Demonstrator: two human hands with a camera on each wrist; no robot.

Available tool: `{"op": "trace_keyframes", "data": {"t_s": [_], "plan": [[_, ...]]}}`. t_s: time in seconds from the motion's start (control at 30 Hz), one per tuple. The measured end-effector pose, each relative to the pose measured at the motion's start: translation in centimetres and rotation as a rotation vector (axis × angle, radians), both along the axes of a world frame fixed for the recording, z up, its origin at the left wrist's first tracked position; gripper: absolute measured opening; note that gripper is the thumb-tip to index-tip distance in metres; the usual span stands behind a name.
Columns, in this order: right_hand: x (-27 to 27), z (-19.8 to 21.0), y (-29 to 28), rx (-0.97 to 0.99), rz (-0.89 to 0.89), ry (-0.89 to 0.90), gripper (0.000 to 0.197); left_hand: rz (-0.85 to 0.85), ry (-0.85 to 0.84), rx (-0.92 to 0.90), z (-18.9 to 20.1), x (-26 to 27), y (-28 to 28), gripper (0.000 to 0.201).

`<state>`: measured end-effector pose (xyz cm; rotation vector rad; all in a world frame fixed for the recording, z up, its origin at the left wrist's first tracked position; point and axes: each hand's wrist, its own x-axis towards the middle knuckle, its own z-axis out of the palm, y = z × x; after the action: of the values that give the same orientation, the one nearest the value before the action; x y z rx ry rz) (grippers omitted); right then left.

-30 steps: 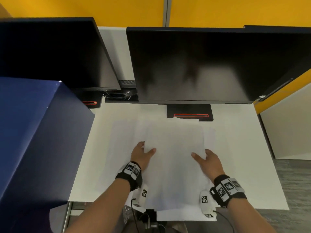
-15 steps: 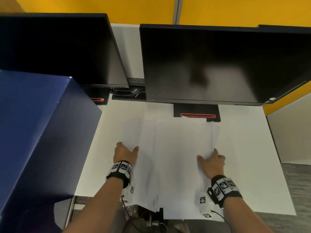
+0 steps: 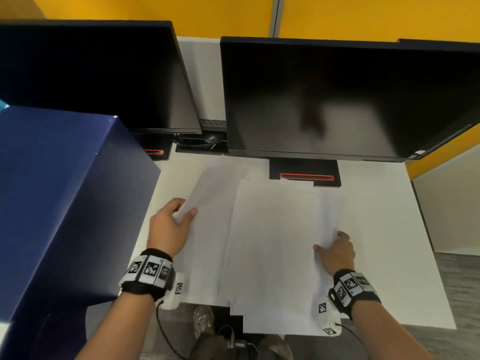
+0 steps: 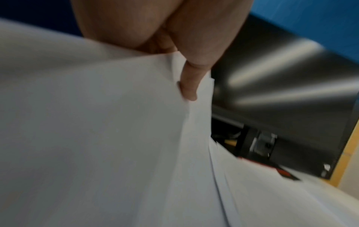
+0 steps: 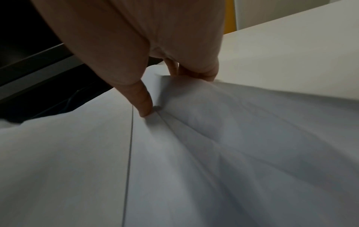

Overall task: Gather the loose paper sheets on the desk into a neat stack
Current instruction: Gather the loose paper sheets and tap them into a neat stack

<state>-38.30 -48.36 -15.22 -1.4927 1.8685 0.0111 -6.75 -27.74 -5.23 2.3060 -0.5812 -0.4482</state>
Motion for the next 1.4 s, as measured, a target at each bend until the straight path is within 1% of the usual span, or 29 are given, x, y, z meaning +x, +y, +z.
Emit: {"op": "trace_keyframes", "data": {"t_s": [0.03,0.1,0.17,0.2,0.23,0.27,0.3,0.37,0.4,0.43,0.5,0.53,0.57,0.6,0.67,0.73,0.8,0.87,0.93,1.0,1.07,1.1,1.2,1.23,1.27,1.3,1.33,1.37,1.4], "plan": [[0.0,0.1,0.0,0.011,0.004,-0.005,0.083,-0.028,-0.052,-0.032,1.7,0.3,0.4,0.012],[0.2,0.5,0.0,0.031,0.020,0.015,0.084,-0.057,-0.122,-0.138,5.5,0.7,1.1,0.014],[0.6,1.5,0.1,0.008,0.092,0.166,0.089,-0.019,-0.085,-0.268,8.5,1.2,1.6,0.019],[1.0,2.1,0.2,-0.051,0.137,0.224,0.092,0.007,-0.054,-0.311,9.5,1.4,1.7,0.023],[1.4,2.8,0.4,-0.144,0.176,0.200,0.093,0.028,-0.033,-0.327,9.5,1.8,1.5,0.024],[1.9,3.6,0.6,-0.224,0.199,0.084,0.092,0.042,-0.023,-0.314,9.2,1.9,1.0,0.025],[2.5,4.6,0.8,-0.247,0.175,-0.138,0.089,0.050,-0.009,-0.285,8.4,1.8,0.3,0.027],[4.0,6.8,1.6,-0.093,0.074,-0.617,0.093,0.083,0.091,-0.250,5.8,0.9,-1.5,0.032],[4.7,7.7,2.0,0.018,0.049,-0.751,0.098,0.096,0.184,-0.250,4.4,0.1,-2.5,0.033],[5.3,8.5,2.4,0.115,0.066,-0.808,0.097,0.098,0.266,-0.249,3.1,-0.8,-3.3,0.033],[6.1,8.7,3.3,0.237,0.136,-0.831,0.063,0.101,0.367,-0.233,1.0,-2.5,-4.5,0.035],[6.3,8.4,3.7,0.256,0.140,-0.831,0.055,0.104,0.396,-0.232,0.4,-3.2,-4.9,0.036],[6.2,7.8,3.8,0.261,0.130,-0.795,0.059,0.106,0.407,-0.231,0.0,-3.6,-5.1,0.037],[6.0,7.6,4.0,0.277,0.112,-0.761,0.070,0.105,0.401,-0.228,0.0,-4.0,-5.3,0.037],[5.4,6.7,4.2,0.387,-0.009,-0.821,0.096,0.107,0.353,-0.237,1.1,-3.9,-5.3,0.034],[4.8,5.8,4.7,0.505,-0.140,-0.877,0.105,0.101,0.237,-0.273,3.2,-2.9,-4.8,0.029],[4.5,5.2,5.2,0.500,-0.094,-0.810,0.105,0.080,0.150,-0.326,5.3,-1.4,-4.1,0.027],[4.3,4.3,5.4,0.459,-0.050,-0.746,0.117,0.072,0.164,-0.405,7.1,-0.8,-3.9,0.025],[4.2,4.1,5.3,0.438,-0.088,-0.777,0.128,0.048,0.217,-0.476,8.5,-1.3,-3.7,0.023],[4.2,6.0,4.7,0.446,-0.137,-0.842,0.117,0.013,0.275,-0.500,8.9,-2.3,-3.7,0.024],[3.9,7.8,3.8,0.463,-0.232,-0.959,0.089,-0.033,0.278,-0.437,8.0,-3.1,-4.0,0.020],[3.5,8.1,3.2,0.488,-0.291,-1.020,0.081,-0.049,0.282,-0.379,7.2,-3.6,-4.4,0.018],[2.4,9.3,2.3,0.539,-0.294,-1.227,0.086,-0.057,0.337,-0.213,3.0,-5.0,-5.5,0.026],[2.2,9.4,2.4,0.551,-0.247,-1.222,0.079,-0.032,0.356,-0.182,1.3,-5.5,-5.8,0.030],[1.9,8.8,2.4,0.524,-0.158,-1.152,0.065,-0.014,0.365,-0.147,-0.5,-6.1,-6.0,0.034],[1.8,8.1,2.3,0.451,-0.039,-1.019,0.049,-0.006,0.372,-0.113,-2.0,-6.8,-6.2,0.038],[1.9,7.3,2.3,0.321,0.048,-0.833,0.039,-0.009,0.386,-0.079,-3.3,-7.6,-6.3,0.043],[1.7,6.4,2.3,0.192,0.111,-0.647,0.038,-0.012,0.402,-0.051,-4.2,-8.3,-6.4,0.046],[1.7,5.6,2.4,0.129,0.148,-0.524,0.043,-0.007,0.413,-0.027,-4.9,-8.8,-6.4,0.049]]}}
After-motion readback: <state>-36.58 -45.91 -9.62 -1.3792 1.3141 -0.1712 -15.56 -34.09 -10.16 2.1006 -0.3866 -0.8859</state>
